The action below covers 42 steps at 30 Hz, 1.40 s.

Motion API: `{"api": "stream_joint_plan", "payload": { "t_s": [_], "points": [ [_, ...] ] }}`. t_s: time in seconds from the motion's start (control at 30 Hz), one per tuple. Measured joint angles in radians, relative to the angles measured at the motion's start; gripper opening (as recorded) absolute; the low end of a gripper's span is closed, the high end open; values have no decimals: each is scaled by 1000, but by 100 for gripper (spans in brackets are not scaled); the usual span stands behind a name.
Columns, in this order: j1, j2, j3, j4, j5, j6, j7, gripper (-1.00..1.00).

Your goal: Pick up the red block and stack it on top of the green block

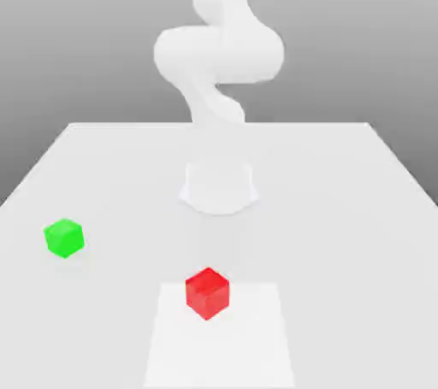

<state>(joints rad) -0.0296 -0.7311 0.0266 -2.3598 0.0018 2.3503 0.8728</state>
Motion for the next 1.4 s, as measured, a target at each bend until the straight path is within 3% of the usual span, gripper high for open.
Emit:
{"api": "stream_joint_plan", "payload": {
  "t_s": [0.57, 0.8, 0.83, 1.07, 1.27, 1.4],
  "points": [
    [-172, 621, 134, -483, 20, 434, 621, 0],
    [-130, 897, 56, -483, -100, 659, 754, 0],
    [-115, 926, 38, -479, -112, 684, 763, -100],
    [-113, 929, 35, -479, -114, 688, 765, -100],
    [-131, 739, 83, -506, -7, 526, 688, -100],
    [-204, 655, 31, -517, -1, 451, 691, -100]
  ]
}}
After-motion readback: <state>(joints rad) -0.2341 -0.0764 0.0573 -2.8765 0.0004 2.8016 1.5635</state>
